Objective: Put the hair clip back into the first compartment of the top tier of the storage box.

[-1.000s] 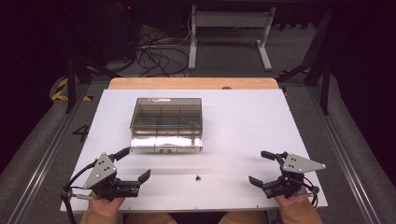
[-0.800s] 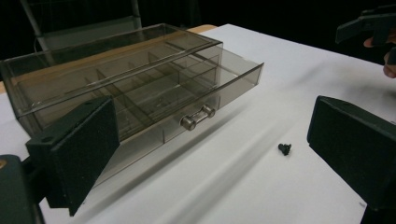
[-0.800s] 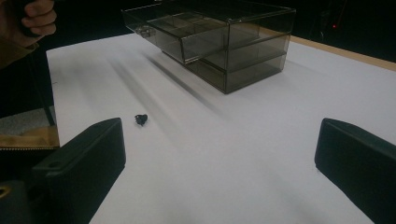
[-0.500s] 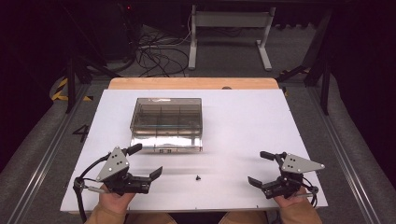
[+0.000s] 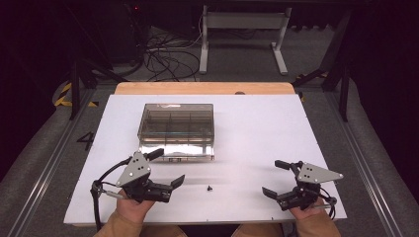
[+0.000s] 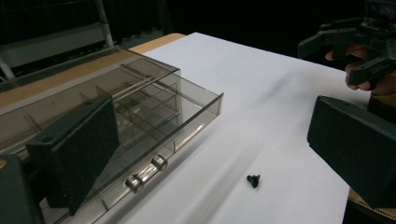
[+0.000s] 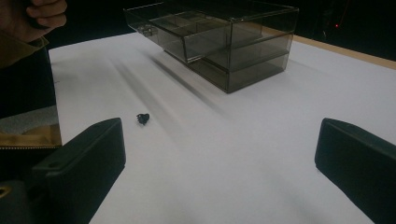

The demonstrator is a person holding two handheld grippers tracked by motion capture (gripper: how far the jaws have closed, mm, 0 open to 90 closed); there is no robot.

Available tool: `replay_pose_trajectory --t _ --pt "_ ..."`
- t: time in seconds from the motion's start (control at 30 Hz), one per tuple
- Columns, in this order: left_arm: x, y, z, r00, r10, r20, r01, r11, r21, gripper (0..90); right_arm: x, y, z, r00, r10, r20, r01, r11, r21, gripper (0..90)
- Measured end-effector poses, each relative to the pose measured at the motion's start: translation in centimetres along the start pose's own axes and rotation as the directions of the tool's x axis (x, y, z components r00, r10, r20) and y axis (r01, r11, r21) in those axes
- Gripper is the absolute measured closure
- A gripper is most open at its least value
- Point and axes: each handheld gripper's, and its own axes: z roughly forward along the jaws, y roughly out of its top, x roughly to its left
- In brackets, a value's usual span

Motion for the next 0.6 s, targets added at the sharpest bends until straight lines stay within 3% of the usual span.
replay_pose_trajectory --t 0.6 --pt "-1.2 0.9 2.7 0.9983 0.023 0.054 -0.025 0.9995 0.02 3.0 0.0 0.0 0.1 1.0 0.002 -0.007 -0.002 1.0 0.005 2.3"
